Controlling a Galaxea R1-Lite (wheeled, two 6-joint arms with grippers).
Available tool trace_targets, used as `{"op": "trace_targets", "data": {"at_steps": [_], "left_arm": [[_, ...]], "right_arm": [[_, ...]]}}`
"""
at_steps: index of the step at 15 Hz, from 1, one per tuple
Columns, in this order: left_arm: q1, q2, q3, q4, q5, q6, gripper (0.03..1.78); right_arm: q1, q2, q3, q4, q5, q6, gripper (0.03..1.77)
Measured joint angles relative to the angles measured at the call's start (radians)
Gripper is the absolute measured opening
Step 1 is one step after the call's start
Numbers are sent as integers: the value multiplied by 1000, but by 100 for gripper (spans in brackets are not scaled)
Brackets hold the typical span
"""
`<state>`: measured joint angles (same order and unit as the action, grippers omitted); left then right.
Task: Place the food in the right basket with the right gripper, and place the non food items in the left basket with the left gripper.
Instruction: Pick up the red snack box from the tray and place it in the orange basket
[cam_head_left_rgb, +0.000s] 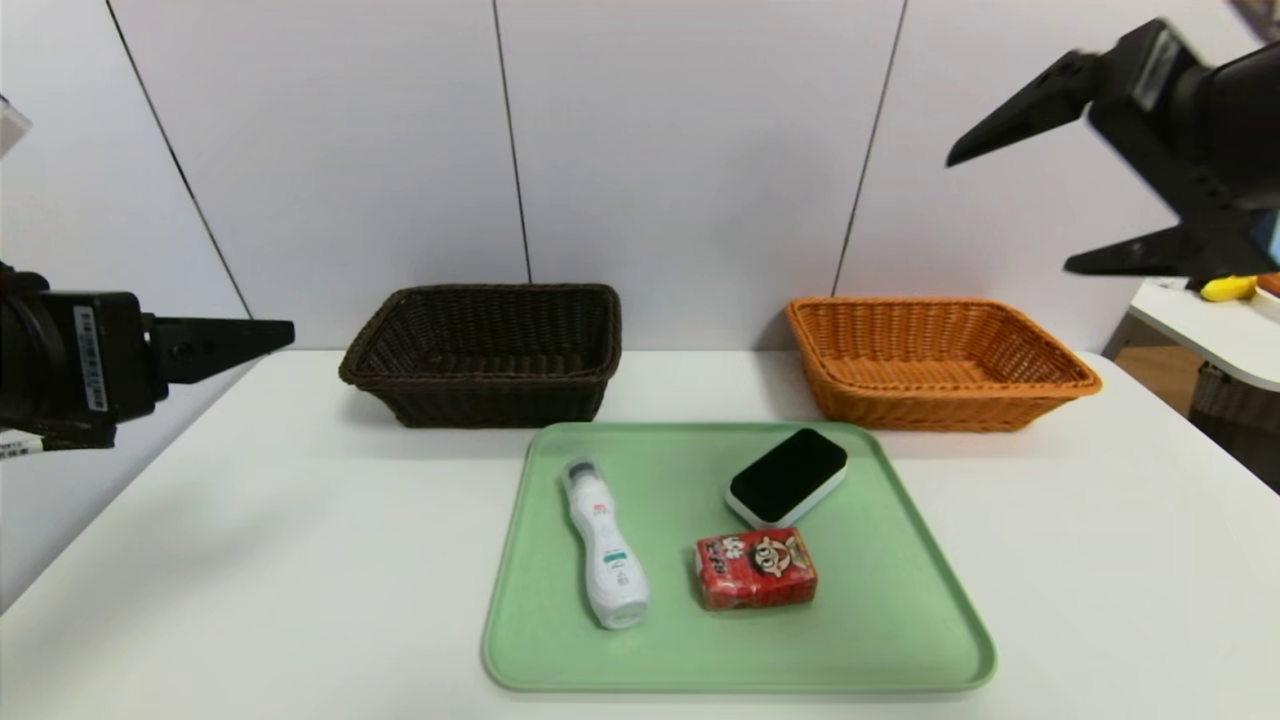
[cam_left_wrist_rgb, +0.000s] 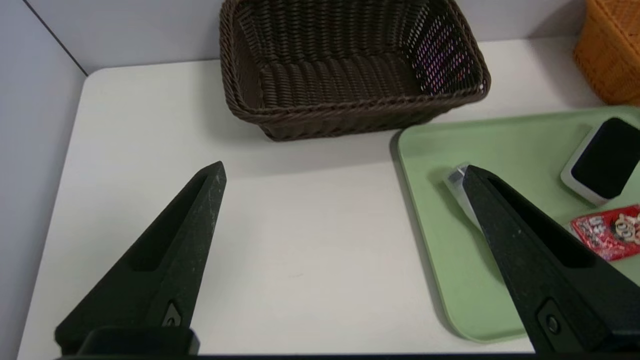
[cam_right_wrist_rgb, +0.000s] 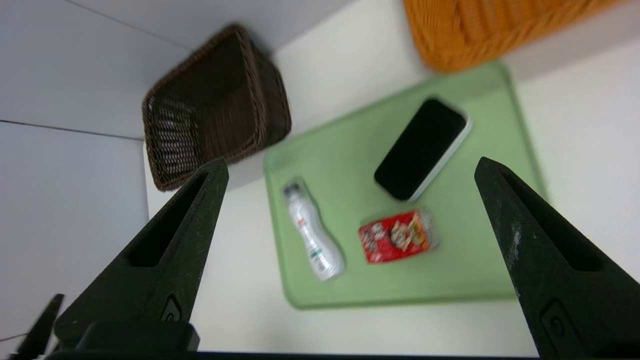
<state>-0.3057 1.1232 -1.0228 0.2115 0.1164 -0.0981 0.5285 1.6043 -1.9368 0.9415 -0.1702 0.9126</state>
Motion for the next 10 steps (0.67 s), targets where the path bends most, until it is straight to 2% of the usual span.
{"op": "trace_targets", "data": {"at_steps": [2, 4, 7, 8, 10], "left_arm": [[-20, -14, 39, 0, -3, 6, 169], [-28, -33, 59, 1, -5, 15, 169], [-33, -46, 68, 0, -7, 17, 169], [-37, -48, 70, -2, -7, 17, 169], [-42, -58, 76, -1, -7, 16, 169]], "right_arm": [[46, 71, -9, 72, 37, 142, 170], [66, 129, -11, 145, 133, 280, 170], [70, 193, -15, 198, 330, 482, 170], [70, 213, -15, 202, 376, 536, 170], [74, 244, -16, 201, 415, 610, 170]]}}
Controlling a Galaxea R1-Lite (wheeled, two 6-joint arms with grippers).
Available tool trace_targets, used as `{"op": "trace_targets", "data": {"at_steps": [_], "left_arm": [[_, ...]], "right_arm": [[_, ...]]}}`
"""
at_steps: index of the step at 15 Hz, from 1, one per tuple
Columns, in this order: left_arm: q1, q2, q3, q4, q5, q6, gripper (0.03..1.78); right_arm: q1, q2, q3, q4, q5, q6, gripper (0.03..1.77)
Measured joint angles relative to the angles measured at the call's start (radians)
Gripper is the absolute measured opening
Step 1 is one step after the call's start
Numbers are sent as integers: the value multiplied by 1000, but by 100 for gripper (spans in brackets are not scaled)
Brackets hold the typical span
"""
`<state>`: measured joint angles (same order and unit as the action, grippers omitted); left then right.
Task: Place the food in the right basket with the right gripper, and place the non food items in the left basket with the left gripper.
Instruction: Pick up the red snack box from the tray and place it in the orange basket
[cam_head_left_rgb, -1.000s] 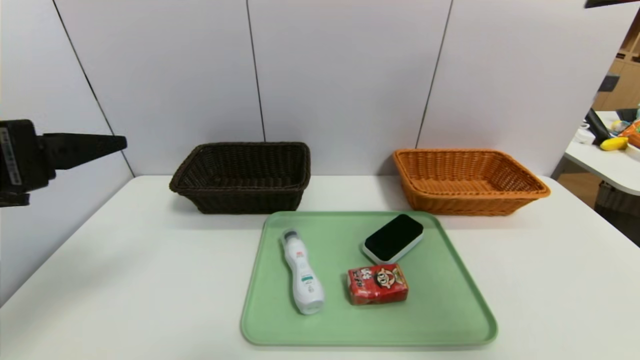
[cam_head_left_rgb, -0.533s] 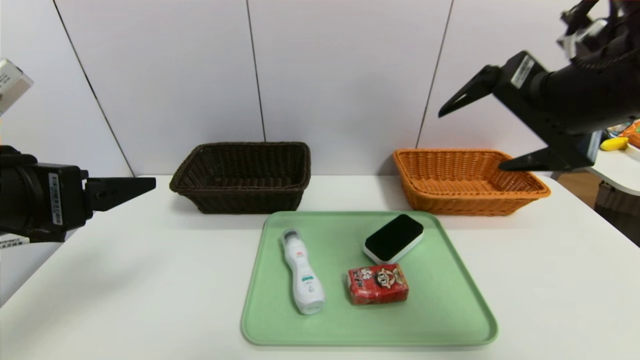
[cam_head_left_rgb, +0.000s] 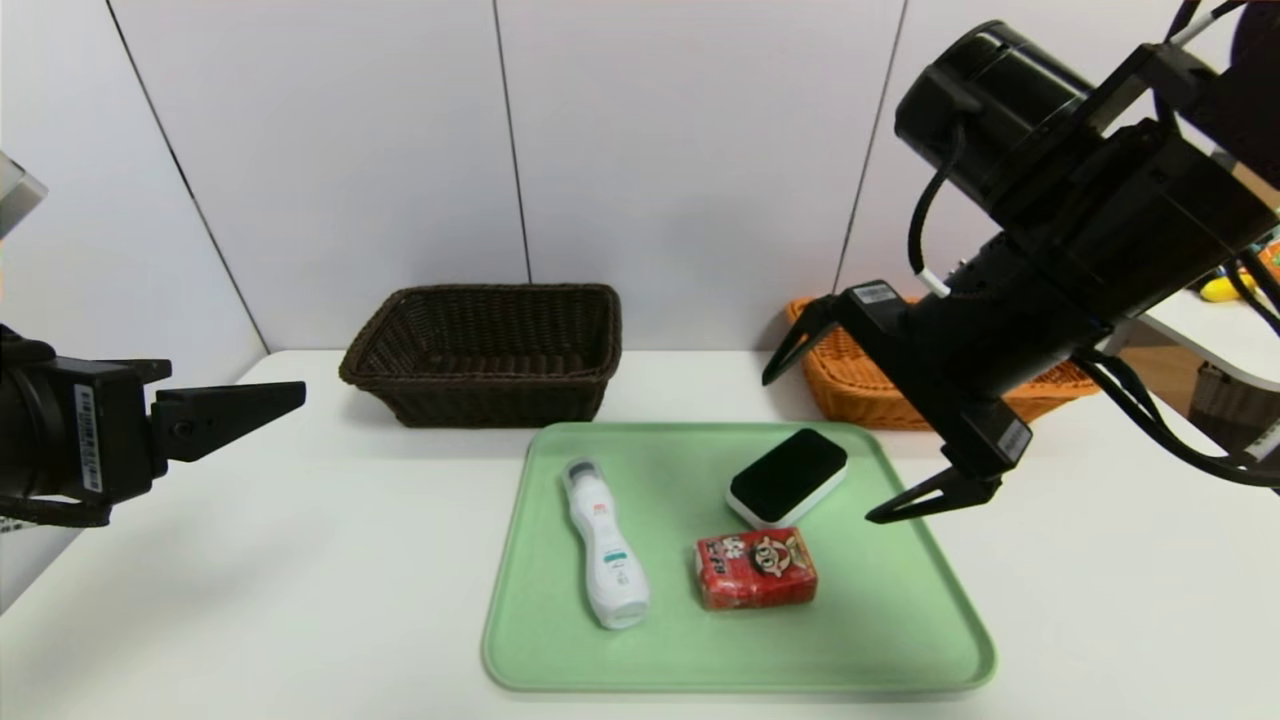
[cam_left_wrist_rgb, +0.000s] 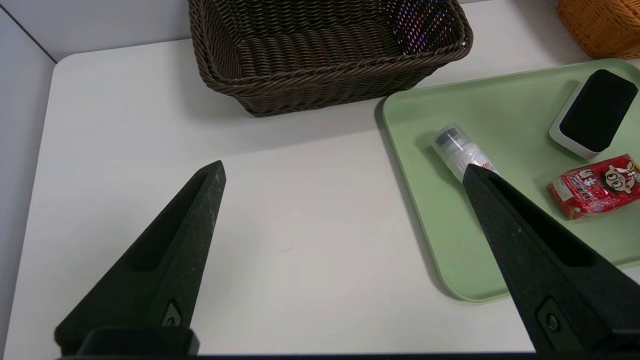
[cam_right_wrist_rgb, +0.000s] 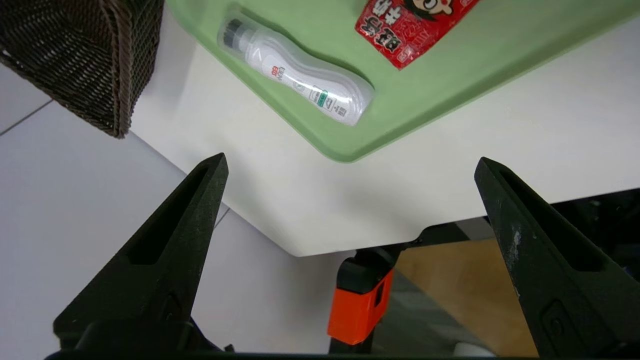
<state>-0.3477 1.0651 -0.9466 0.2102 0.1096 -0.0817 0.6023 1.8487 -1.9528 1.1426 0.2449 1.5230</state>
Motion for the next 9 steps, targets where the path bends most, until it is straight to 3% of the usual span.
{"op": "trace_targets", "data": {"at_steps": [3, 9], "left_arm": [[-20, -21, 35, -2, 0, 0, 169], [-34, -62, 73, -9, 0, 0, 169]], "right_arm": [[5, 40, 1, 4, 72, 66, 170], [7, 123, 44, 16, 125, 105, 170]]}}
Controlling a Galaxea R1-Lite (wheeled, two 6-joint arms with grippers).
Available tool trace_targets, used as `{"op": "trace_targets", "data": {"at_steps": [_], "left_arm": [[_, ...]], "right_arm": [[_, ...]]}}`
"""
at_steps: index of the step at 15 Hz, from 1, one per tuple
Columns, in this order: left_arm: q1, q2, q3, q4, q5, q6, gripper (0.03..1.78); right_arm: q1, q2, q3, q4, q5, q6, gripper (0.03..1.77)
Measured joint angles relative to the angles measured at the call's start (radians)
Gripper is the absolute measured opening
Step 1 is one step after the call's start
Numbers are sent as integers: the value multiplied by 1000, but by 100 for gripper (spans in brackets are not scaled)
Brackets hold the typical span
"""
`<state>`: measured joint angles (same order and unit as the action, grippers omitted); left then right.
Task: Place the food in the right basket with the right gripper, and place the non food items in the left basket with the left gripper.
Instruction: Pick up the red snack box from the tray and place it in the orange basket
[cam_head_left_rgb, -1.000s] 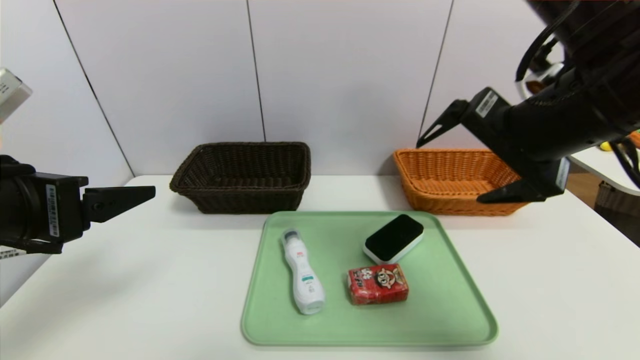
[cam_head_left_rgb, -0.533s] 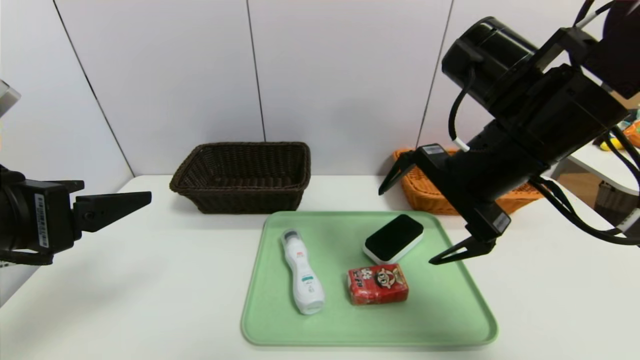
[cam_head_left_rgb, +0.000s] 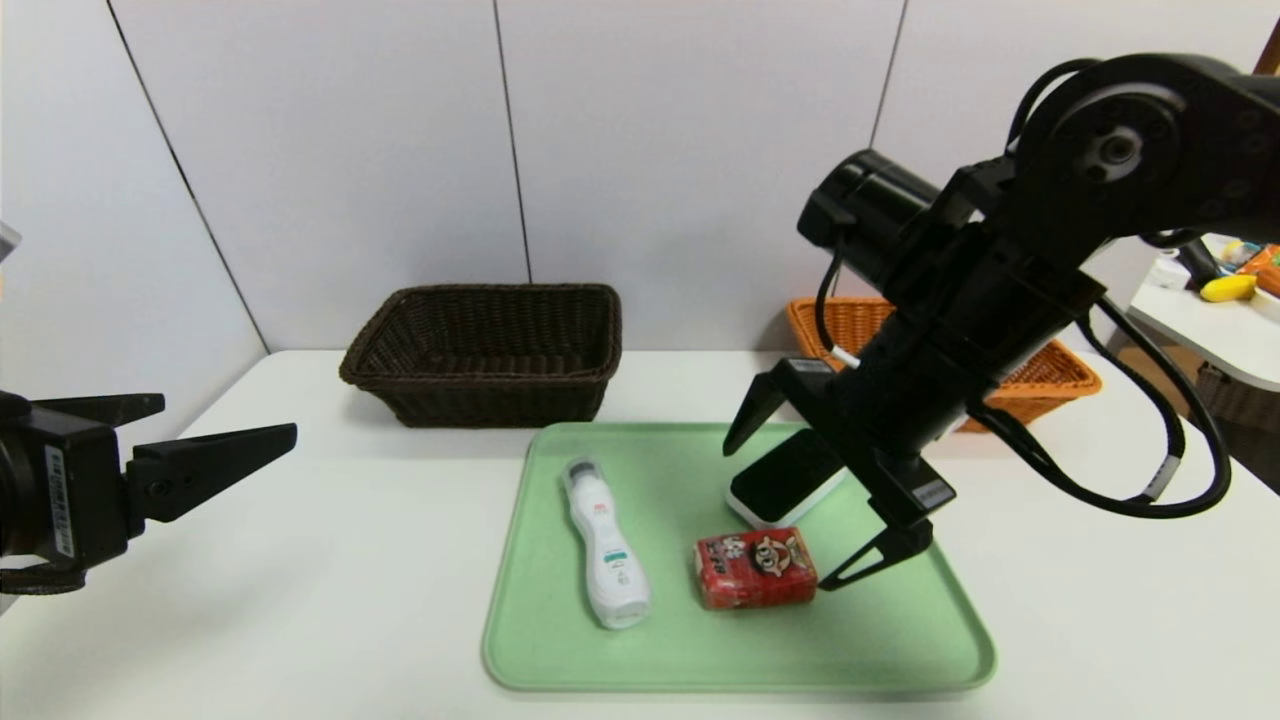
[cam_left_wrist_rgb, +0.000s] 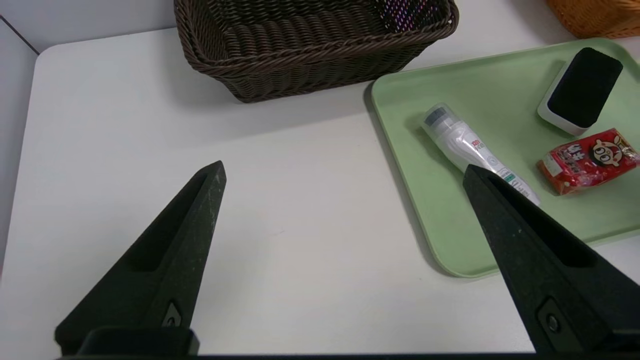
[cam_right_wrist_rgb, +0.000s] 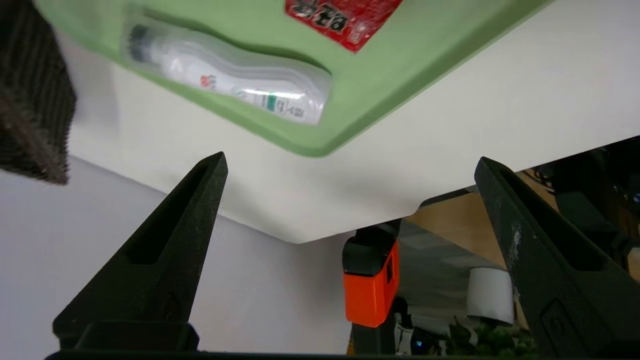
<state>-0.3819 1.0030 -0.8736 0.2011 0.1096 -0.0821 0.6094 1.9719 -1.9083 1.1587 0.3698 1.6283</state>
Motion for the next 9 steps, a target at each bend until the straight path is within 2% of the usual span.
{"op": "trace_targets", "data": {"at_steps": [3, 9], "left_arm": [[-1, -9, -6, 0, 0, 4, 169], [-3, -41, 3, 6, -2, 5, 169]], "right_arm": [[3, 51, 36, -1, 66, -7, 170], [21, 125, 39, 0, 75, -4, 170]]}}
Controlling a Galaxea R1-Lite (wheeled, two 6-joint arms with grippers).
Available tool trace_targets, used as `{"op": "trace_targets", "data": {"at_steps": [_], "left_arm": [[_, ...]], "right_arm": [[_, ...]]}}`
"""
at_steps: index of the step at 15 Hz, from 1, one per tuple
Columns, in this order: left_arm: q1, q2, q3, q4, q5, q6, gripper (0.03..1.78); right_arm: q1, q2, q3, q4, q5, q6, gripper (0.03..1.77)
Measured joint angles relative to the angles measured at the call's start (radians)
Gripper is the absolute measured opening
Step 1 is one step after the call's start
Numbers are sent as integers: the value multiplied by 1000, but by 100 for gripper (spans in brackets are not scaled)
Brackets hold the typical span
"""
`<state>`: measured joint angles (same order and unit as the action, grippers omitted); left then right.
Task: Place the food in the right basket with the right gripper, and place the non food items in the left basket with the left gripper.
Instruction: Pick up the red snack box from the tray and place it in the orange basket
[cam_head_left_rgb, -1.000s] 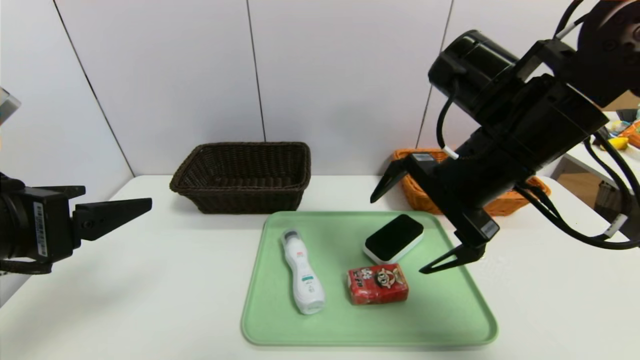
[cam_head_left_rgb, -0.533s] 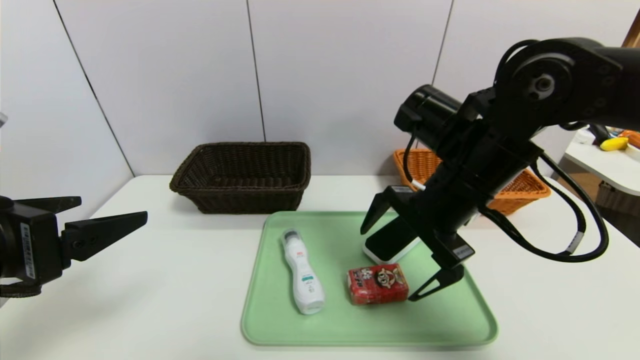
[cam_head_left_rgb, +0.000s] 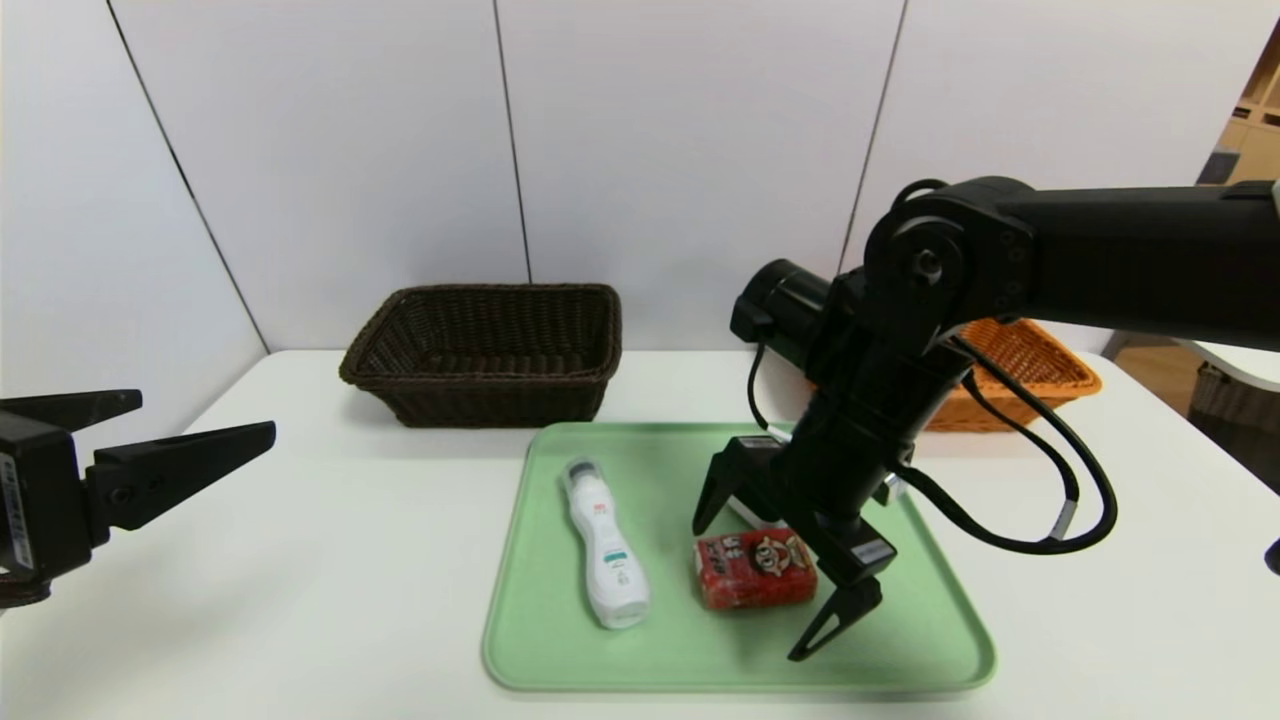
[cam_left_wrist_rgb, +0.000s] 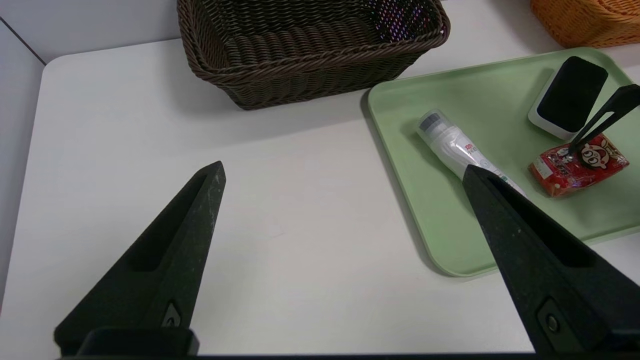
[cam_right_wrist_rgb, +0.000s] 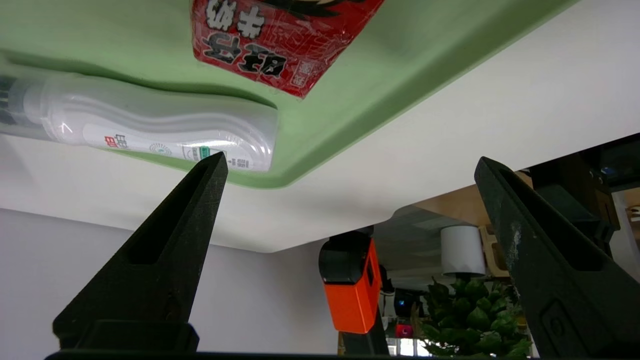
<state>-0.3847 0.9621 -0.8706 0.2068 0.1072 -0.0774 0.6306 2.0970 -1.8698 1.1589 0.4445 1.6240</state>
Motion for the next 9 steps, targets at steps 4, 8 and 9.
{"op": "trace_targets", "data": {"at_steps": [4, 8, 9], "left_arm": [[-12, -12, 2, 0, -2, 0, 169], [-19, -17, 2, -1, -2, 0, 169], [-19, -21, 2, 0, -2, 0, 169]], "right_arm": [[-26, 17, -3, 0, -2, 3, 170], [-79, 22, -3, -3, 20, 8, 170], [-91, 23, -3, -4, 33, 10, 170]]}}
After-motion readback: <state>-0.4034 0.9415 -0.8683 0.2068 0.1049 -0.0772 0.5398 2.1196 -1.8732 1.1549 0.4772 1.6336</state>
